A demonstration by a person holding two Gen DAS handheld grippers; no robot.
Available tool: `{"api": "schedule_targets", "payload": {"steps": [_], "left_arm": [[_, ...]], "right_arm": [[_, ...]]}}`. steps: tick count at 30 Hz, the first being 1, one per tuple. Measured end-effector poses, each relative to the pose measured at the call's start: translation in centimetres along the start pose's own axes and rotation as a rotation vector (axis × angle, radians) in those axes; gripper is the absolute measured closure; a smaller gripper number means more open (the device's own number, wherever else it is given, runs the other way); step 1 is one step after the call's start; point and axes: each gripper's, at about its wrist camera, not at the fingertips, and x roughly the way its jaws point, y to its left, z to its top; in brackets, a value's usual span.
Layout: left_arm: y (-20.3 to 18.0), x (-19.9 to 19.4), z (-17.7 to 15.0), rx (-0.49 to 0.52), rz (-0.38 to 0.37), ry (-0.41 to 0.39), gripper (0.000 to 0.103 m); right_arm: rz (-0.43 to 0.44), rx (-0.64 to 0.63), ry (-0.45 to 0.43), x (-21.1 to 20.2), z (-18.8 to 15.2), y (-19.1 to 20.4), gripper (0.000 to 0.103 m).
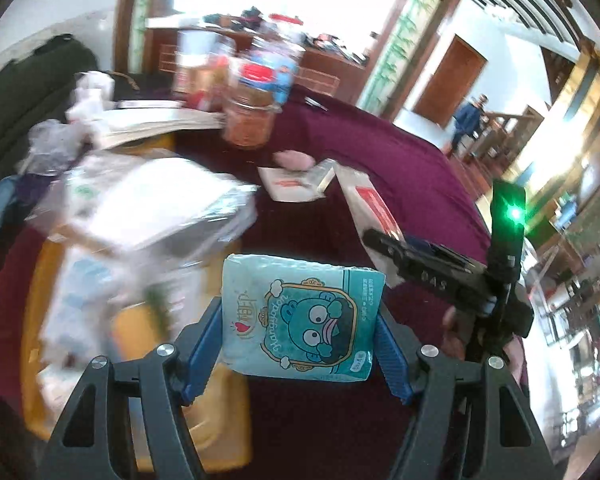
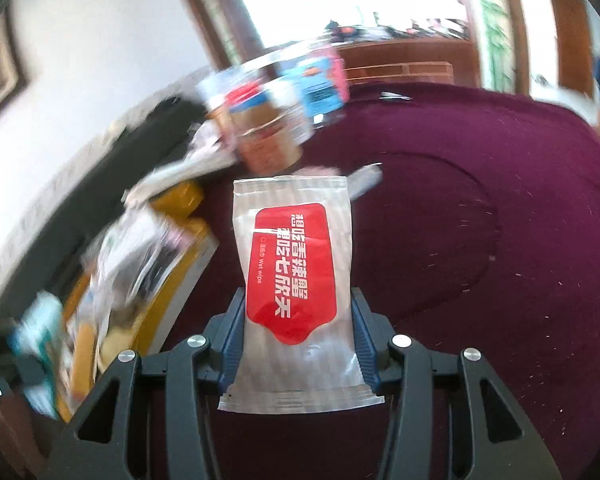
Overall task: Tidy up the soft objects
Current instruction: 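Grasp the teal cartoon pouch with the left tool while the right tool lifts the wipes pack, then lower the cartoon pouch and wipes pack into the tray and open both tools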
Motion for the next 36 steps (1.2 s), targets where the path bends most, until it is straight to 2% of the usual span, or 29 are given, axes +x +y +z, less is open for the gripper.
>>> {"api": "schedule_targets", "payload": {"steps": [4, 6, 10, 17, 22, 33, 36], "left_arm": [[3.9, -2.4, -1.5, -0.061, 0.023, -0.043, 0.030], [6.1, -3.8, -2.0, -0.091, 0.058, -0.069, 0.030], [9.3, -4.1, -2.1, -0.126, 0.109, -0.071, 0.030], [13.0, -2.7, -2.8, -0.176, 0.138, -0.053, 0.029], [13.9, -2.5, -3.4, -0.185, 0.154, -0.050, 0.029], [15.4, -2.0, -3.9, -0.204, 0.153, -0.040, 0.027], [15.3, -2.4, -4.0, -0.207, 0.131, -0.052, 0.024]], "right_arm": [[0.090, -0.050, 0.005, -1.3, -1.3, 4.7, 0.056], [0.146, -0.076, -0.006, -2.2, -1.9, 7.1, 0.056], [0.247, -0.147, 0.006, -2.8, -2.3, 13.0, 0.055], [0.238, -0.224, 0.073, 0.3, -2.8, 18.8, 0.055], [0.193, -0.230, 0.114, 2.2, -3.0, 19.8, 0.055], [0.155, -0.237, 0.106, 3.2, -3.0, 20.2, 0.053], [0.162, -0.242, 0.094, 3.0, -3.0, 20.1, 0.044]]}}
